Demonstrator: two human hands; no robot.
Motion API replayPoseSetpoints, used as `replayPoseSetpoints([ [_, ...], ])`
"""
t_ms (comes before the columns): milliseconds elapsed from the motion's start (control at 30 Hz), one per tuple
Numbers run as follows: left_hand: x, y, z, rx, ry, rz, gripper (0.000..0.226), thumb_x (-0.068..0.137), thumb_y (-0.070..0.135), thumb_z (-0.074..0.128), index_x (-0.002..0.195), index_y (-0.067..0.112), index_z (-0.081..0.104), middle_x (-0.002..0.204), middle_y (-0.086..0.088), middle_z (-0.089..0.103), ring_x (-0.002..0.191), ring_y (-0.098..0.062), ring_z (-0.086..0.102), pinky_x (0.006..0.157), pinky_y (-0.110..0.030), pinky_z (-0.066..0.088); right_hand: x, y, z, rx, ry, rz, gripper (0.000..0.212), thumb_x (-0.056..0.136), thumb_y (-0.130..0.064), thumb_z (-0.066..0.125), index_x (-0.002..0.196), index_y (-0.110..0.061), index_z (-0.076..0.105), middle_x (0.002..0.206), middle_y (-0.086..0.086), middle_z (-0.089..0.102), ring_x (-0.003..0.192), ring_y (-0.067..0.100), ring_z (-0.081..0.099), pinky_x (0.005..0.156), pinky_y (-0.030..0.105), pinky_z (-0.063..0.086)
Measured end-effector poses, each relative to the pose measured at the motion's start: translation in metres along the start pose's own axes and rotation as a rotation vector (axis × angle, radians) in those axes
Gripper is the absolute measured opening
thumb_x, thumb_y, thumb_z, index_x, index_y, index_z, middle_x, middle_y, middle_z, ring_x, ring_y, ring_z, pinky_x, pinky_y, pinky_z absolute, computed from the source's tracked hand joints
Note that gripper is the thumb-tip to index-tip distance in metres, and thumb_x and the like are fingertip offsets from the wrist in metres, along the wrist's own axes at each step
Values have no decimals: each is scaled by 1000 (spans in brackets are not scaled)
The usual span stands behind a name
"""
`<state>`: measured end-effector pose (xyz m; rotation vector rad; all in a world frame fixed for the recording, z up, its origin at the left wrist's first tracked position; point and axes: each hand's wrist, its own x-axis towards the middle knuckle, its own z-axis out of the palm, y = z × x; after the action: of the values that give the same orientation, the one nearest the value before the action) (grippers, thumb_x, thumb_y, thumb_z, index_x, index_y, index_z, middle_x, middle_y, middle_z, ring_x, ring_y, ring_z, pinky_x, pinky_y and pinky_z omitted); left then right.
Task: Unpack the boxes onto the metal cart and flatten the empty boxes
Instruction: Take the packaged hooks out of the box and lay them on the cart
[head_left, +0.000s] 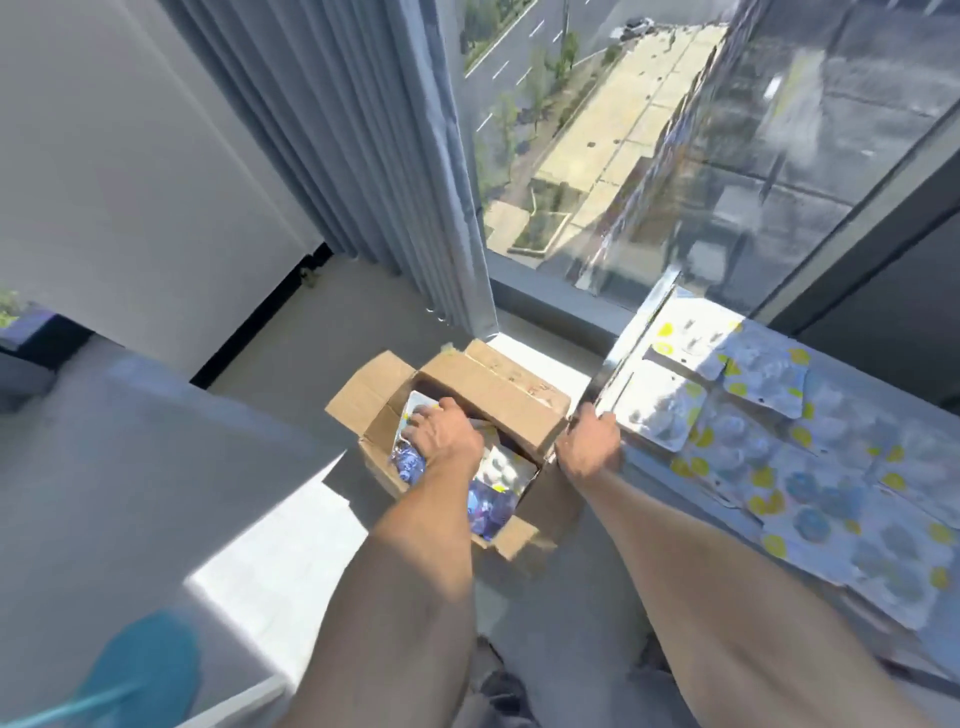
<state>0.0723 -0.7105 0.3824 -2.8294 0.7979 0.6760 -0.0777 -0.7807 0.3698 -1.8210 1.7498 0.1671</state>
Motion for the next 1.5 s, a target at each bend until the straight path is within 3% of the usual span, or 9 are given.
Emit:
replayPoseSetpoints([
  [167, 44, -66, 14, 46, -72, -24, 65, 87, 42, 66, 139, 14, 40, 143, -24, 41, 133, -37, 40, 103, -45, 39, -23, -40, 58, -33, -135, 2, 36, 93, -17, 52, 128, -7, 48, 126, 19, 50, 116, 38, 52, 95, 45, 48],
  [300, 92, -88, 46, 40, -121, 7, 54, 87, 35, 64, 133, 14, 47, 133, -15, 50, 125, -30, 49, 96, -41, 43, 2, -63, 129, -59, -201, 57, 36, 96, -22, 53, 129, -8, 49, 128, 18, 46, 118, 36, 50, 96, 44, 47],
  [500, 191, -116, 119, 67, -240, -4, 43, 92, 23, 57, 133, 14, 45, 129, -13, 55, 123, -28, 52, 95, -36, 45, 67, -94, 260, -52, -320, 123, 35, 90, -12, 47, 125, -7, 53, 130, 17, 44, 120, 36, 50, 96, 41, 45],
  [800, 317, -126, 241, 261, -409, 245, 28, 96, 21, 54, 120, 10, 64, 123, -12, 63, 117, -27, 59, 91, -33, 50, 162, -83, 420, -158, -422, 254, 38, 98, -12, 44, 136, -4, 43, 137, 19, 46, 126, 35, 48, 97, 40, 46],
  [1033, 388, -92, 336, 281, -412, 406, 30, 94, 20, 55, 120, 7, 61, 124, -15, 62, 116, -33, 59, 90, -37, 48, 229, -40, 504, -44, -306, 434, 38, 100, -17, 46, 135, -3, 41, 138, 21, 45, 127, 36, 48, 97, 39, 45],
  [1200, 407, -75, 372, 288, -379, 537, 28, 93, 12, 51, 118, 5, 61, 124, -17, 60, 117, -34, 57, 91, -37, 47, 261, -30, 532, 405, -107, 796, 37, 96, -16, 52, 130, -2, 52, 128, 19, 59, 120, 35, 57, 92, 37, 49],
  [1300, 411, -60, 383, 264, -352, 574, 27, 94, 10, 51, 117, 2, 61, 123, -19, 59, 116, -36, 56, 92, -38, 45, 267, -25, 538, 578, -30, 835, 37, 93, -15, 51, 128, -2, 54, 125, 18, 59, 115, 34, 57, 92, 36, 47],
  [1400, 409, -41, 399, 184, -401, 493, 26, 92, 9, 52, 113, -1, 63, 120, -22, 62, 112, -40, 58, 89, -40, 47, 268, -18, 540, 295, -5, 817, 35, 93, -15, 54, 126, -3, 55, 127, 18, 57, 118, 34, 56, 94, 41, 47],
  [1500, 404, -27, 423, 56, -456, 406, 24, 88, 7, 52, 108, 2, 65, 116, -21, 64, 108, -40, 58, 85, -39, 47, 265, -6, 544, -186, -125, 597, 35, 97, -13, 44, 131, -7, 52, 136, 17, 45, 128, 32, 42, 102, 39, 37],
])
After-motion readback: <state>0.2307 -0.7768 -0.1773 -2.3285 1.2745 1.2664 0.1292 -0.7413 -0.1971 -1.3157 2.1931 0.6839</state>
